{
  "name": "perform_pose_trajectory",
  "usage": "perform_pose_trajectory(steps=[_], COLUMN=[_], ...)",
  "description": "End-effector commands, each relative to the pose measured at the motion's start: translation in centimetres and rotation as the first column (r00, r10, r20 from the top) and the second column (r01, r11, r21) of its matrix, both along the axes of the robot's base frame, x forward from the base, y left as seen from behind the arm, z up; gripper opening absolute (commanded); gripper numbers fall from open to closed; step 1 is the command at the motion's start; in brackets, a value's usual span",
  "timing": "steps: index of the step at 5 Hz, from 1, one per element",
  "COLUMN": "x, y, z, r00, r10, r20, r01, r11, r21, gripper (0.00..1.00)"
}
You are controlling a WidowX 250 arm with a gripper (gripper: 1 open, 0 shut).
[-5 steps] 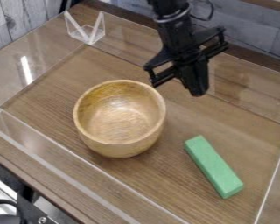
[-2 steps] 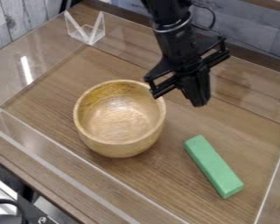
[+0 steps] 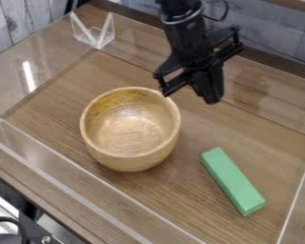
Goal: Move green object from inside the wooden bowl to the table next to it
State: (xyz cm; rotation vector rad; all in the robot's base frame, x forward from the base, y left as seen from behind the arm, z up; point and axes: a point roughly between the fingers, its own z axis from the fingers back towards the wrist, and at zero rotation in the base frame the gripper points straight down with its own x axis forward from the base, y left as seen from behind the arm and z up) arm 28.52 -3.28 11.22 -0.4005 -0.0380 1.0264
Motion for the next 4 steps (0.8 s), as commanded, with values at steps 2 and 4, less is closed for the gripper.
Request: perform_pose_trajectory(steps=[2,4], x=[-0.7,-2.0], y=[1.2,0.0], z=[2.0,2.7], r00=[0.995,0.982], r10=[0.085,0.186], r20=[0.046,0.040], r01=[-0.086,-0.186], r11=[0.996,0.982], r21=[0.004,0.007], gripper=[0.00,0.00])
